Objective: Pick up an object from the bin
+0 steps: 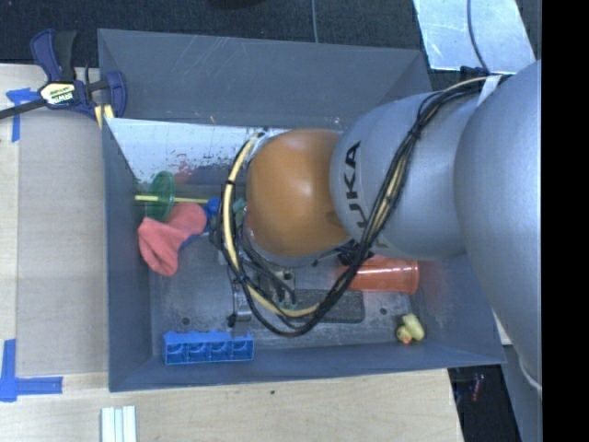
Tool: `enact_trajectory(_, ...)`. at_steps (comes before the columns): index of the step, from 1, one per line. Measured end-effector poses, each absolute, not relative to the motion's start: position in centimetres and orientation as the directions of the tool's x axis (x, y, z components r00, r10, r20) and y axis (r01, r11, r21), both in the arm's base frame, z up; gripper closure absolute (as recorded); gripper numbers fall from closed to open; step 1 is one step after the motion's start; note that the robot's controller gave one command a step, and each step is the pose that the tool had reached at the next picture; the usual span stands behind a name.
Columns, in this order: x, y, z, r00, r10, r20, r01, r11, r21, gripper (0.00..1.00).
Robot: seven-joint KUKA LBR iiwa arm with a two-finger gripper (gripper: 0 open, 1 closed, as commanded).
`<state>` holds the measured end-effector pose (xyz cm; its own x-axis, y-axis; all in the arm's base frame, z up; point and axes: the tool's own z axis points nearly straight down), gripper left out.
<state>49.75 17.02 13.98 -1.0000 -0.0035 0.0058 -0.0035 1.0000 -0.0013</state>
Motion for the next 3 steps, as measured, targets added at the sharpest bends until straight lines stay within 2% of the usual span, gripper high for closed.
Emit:
enact_trajectory(1,49.9,17.0,14.4,-1.0,0.0,-0.002,0.0,1.0,0.001,0.0)
enact_trajectory(2,55.6,11.5,13.1,-0.999,-0.036,-0.004,-0.036,0.999,0.002,0.0)
enact_trajectory(3,56.8,6.0,9.8,-0.973,-0.231,-0.004,-0.231,0.973,0.002,0.0)
